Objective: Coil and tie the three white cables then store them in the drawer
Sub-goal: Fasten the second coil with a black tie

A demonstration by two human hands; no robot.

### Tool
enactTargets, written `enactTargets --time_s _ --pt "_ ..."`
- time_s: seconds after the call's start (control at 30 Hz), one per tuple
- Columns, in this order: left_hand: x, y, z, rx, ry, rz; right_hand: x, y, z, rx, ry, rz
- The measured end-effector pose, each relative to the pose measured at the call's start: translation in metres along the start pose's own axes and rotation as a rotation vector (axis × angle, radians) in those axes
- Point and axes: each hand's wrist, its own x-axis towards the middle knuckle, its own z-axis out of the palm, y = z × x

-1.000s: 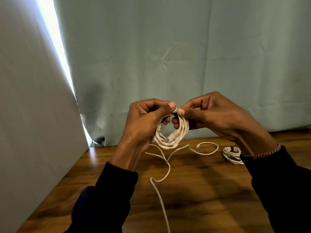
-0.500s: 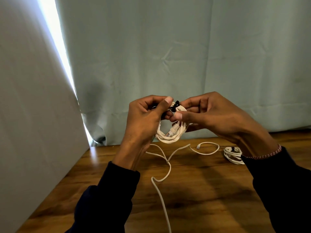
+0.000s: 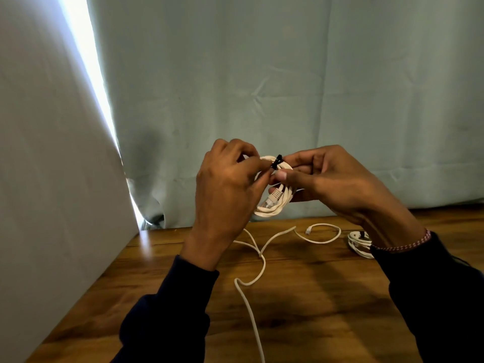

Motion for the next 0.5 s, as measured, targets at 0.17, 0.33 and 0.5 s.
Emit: enactTargets --time_s 0.17,0.33,0.5 --pt "-0.001 0.001 0.003 0.078 0.067 0.074 0.000 -0.001 -0.001 0.032 0.009 -0.006" --pt "-0.002 0.006 0.006 0.074 0.064 0.021 0.001 0.000 0.003 0.048 0.038 -0.011" --pt "0.003 0.012 -0.001 -0.034 -0.088 -0.190 0.002 0.002 0.008 -0.033 0.065 -0.012"
